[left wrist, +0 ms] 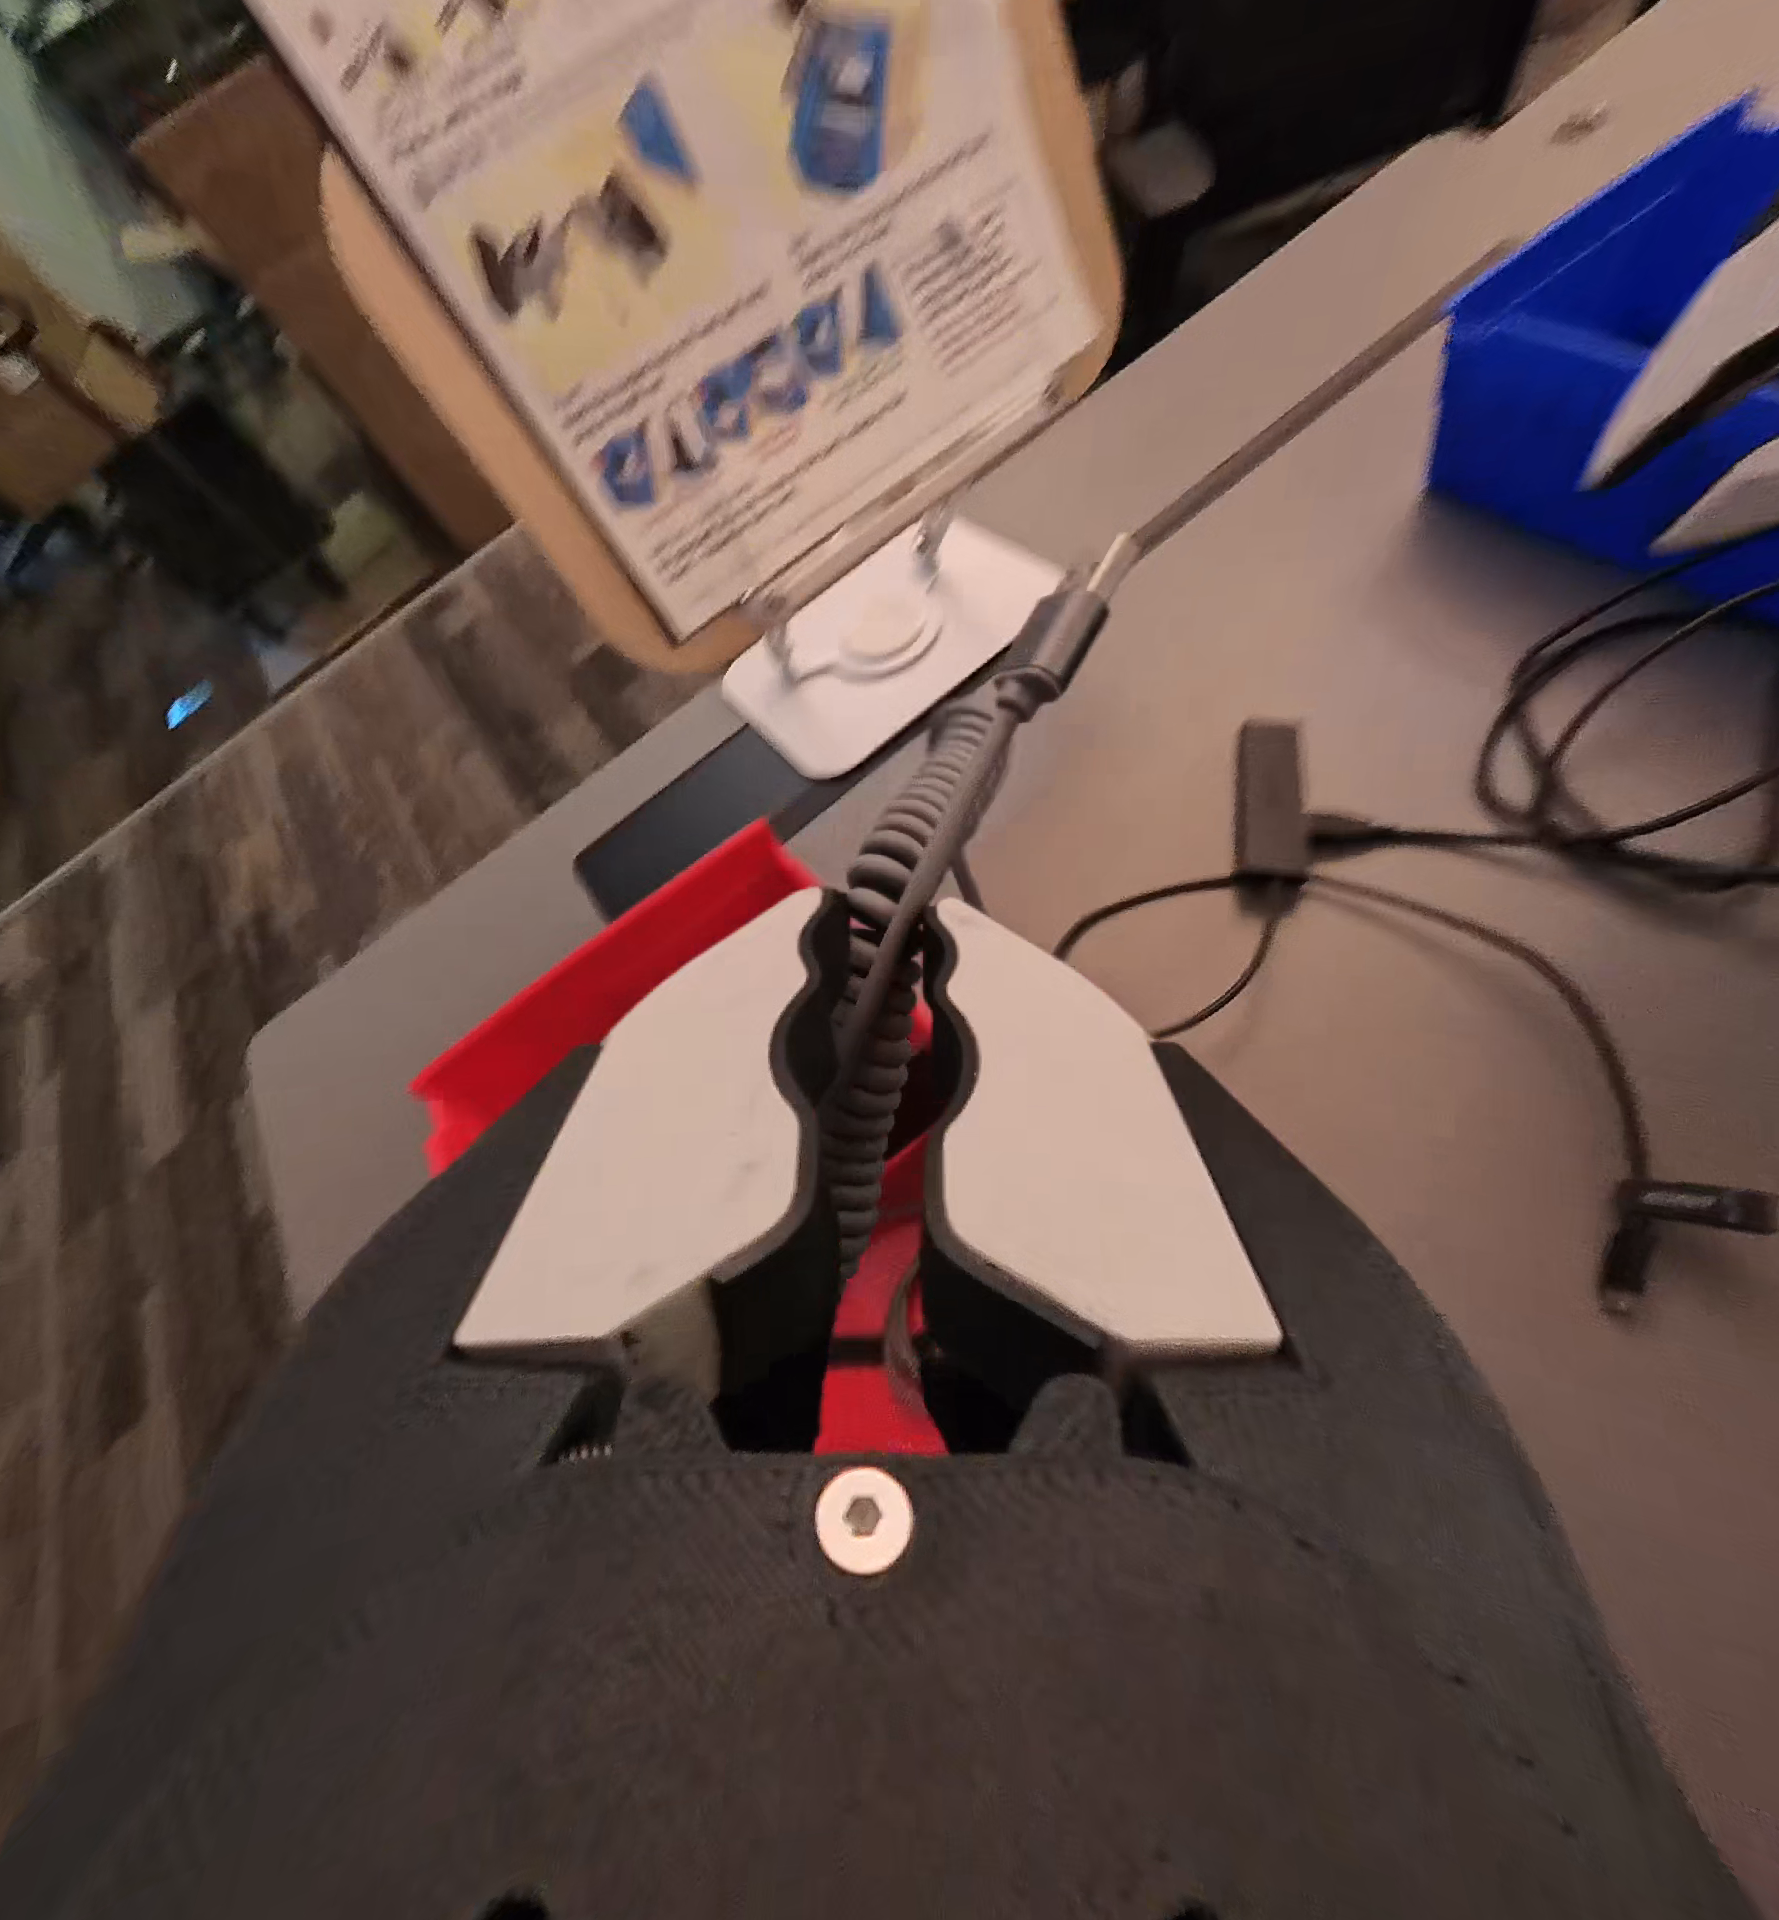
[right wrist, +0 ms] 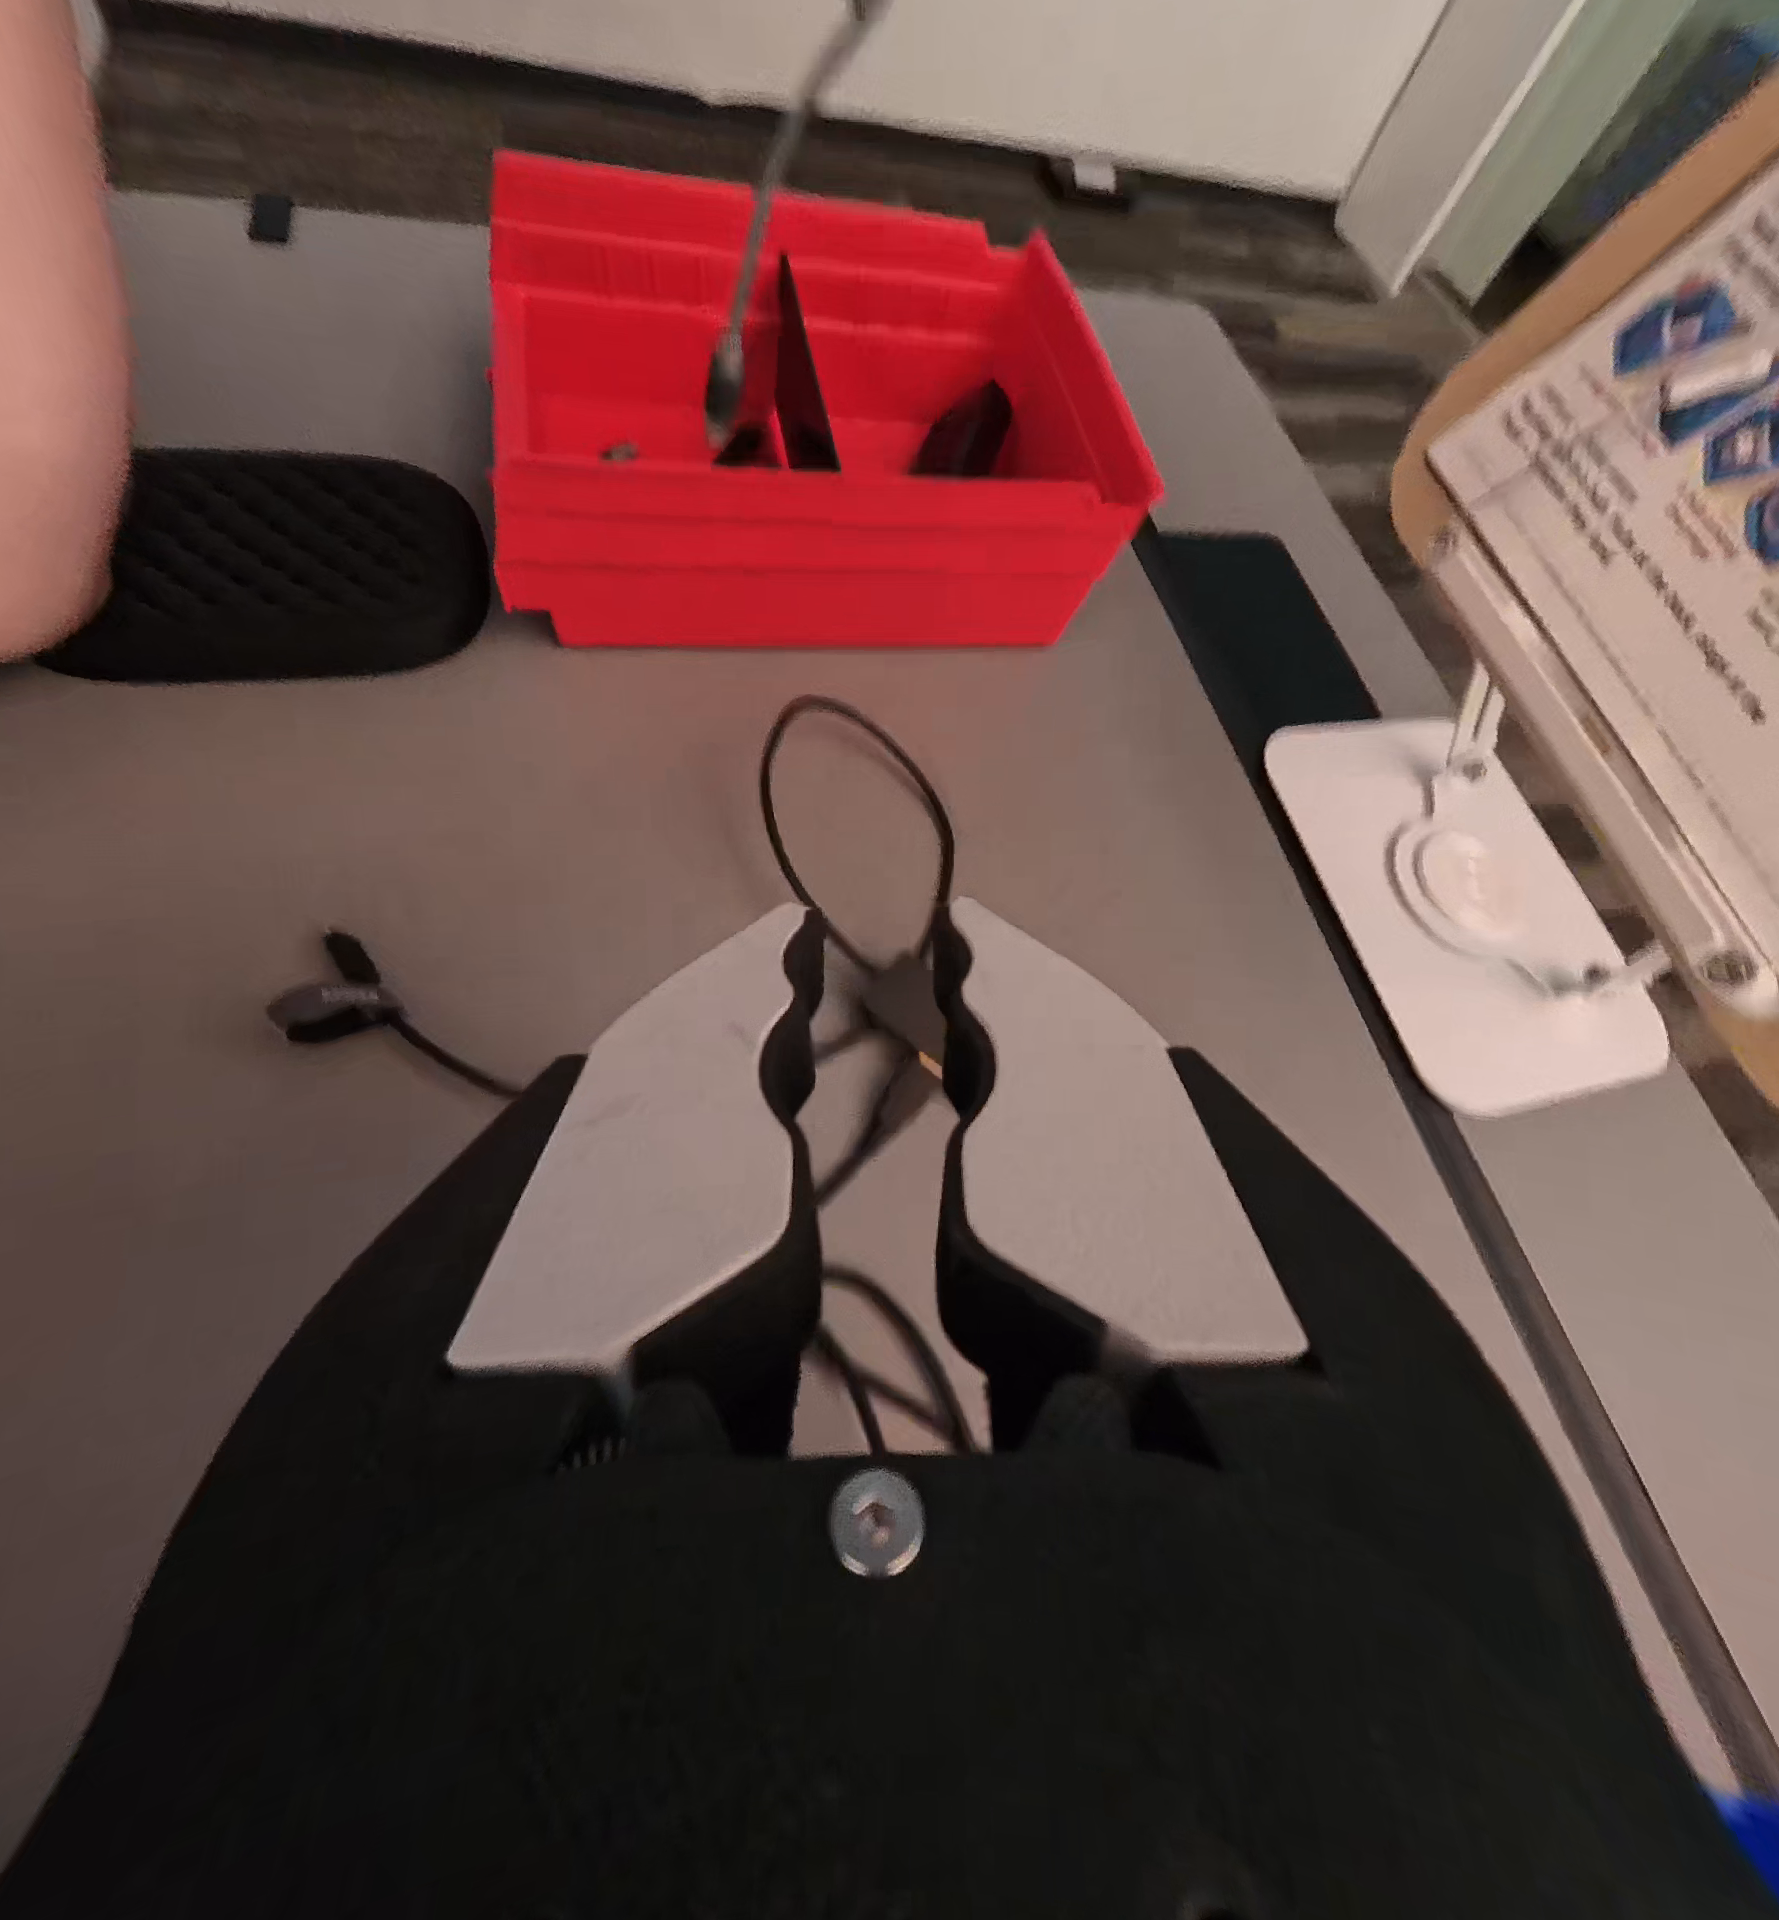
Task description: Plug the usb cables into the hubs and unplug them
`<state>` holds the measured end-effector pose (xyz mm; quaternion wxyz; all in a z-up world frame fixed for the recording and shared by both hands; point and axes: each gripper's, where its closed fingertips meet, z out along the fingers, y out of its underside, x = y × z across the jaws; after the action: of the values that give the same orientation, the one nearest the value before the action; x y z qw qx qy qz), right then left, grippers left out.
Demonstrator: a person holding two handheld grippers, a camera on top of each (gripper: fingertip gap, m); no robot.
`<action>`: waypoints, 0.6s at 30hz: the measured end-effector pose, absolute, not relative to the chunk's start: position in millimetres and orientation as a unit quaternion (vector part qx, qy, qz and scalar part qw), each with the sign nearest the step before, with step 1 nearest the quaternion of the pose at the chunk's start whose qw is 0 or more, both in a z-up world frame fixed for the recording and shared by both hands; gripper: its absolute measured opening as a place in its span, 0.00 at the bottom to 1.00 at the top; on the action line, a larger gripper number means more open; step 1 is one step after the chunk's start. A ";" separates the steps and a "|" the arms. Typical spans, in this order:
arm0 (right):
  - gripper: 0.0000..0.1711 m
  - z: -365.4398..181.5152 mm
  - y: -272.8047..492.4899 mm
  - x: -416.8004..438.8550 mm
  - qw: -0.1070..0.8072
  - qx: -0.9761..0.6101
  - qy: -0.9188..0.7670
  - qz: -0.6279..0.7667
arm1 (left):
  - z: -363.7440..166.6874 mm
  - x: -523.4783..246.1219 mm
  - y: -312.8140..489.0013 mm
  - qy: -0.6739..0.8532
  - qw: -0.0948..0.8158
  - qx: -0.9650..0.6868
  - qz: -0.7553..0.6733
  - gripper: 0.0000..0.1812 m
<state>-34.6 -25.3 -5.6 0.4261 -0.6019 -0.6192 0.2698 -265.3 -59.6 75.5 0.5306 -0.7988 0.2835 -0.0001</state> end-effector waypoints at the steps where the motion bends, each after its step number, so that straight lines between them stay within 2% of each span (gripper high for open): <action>1: 0.12 -0.5 -30.0 -43.2 0.440 -0.585 -0.618 0.287 | 79.0 -252.6 -59.4 0.293 0.537 -0.791 -0.020 0.07; 9: 0.15 52.4 -60.8 -79.5 0.577 -0.467 -0.557 0.374 | 87.4 -169.6 -53.9 0.345 0.550 -0.742 -0.169 0.02; 18: 0.22 95.0 -41.7 -61.7 0.573 -0.489 -0.336 0.566 | 70.2 -93.1 -41.1 0.364 0.551 -0.730 -0.177 0.02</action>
<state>-61.7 -41.7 95.0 0.5725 -0.4895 -0.3358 0.5656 -93.1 -41.1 70.2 0.5511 -0.7297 0.3639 -0.1774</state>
